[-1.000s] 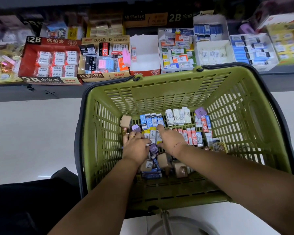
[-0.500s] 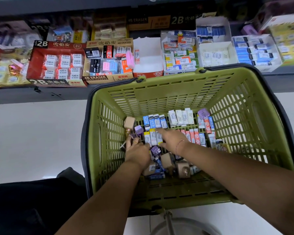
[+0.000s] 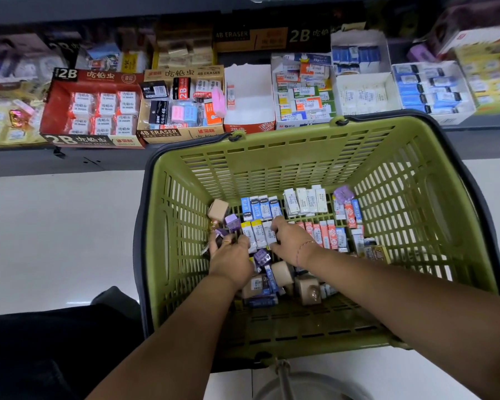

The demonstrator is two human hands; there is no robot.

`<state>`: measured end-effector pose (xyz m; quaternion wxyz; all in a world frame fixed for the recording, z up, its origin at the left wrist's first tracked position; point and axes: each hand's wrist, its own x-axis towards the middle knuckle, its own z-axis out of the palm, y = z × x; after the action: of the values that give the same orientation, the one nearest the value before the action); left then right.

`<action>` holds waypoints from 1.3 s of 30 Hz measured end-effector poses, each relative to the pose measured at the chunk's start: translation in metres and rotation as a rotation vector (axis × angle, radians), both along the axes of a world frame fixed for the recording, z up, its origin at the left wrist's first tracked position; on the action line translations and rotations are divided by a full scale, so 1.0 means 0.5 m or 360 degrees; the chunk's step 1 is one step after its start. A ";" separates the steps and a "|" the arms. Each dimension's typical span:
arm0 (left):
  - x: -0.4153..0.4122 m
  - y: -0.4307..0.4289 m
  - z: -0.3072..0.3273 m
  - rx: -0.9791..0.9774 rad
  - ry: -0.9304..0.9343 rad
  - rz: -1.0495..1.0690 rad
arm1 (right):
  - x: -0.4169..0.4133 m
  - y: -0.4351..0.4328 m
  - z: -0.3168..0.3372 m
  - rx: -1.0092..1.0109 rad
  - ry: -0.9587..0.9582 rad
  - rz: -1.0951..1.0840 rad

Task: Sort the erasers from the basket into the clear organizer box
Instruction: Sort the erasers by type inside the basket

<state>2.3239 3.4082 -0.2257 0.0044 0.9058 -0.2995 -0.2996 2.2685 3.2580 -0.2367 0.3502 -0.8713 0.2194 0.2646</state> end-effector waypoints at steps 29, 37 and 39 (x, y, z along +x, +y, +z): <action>0.007 0.019 0.086 0.0199 0.0582 -0.0186 | -0.056 -0.045 0.073 0.0287 0.0396 0.0398; 0.040 0.043 0.105 0.0131 0.0409 -0.0024 | -0.056 -0.177 0.139 0.0510 0.0605 0.0172; 0.042 0.045 0.103 0.0024 0.0338 0.0044 | -0.061 -0.214 0.153 0.0374 0.0609 0.0224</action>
<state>2.3449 3.4308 -0.1742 0.0335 0.8731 -0.2826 -0.3960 2.2378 3.1510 -0.1601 0.3820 -0.7717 0.1883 0.4724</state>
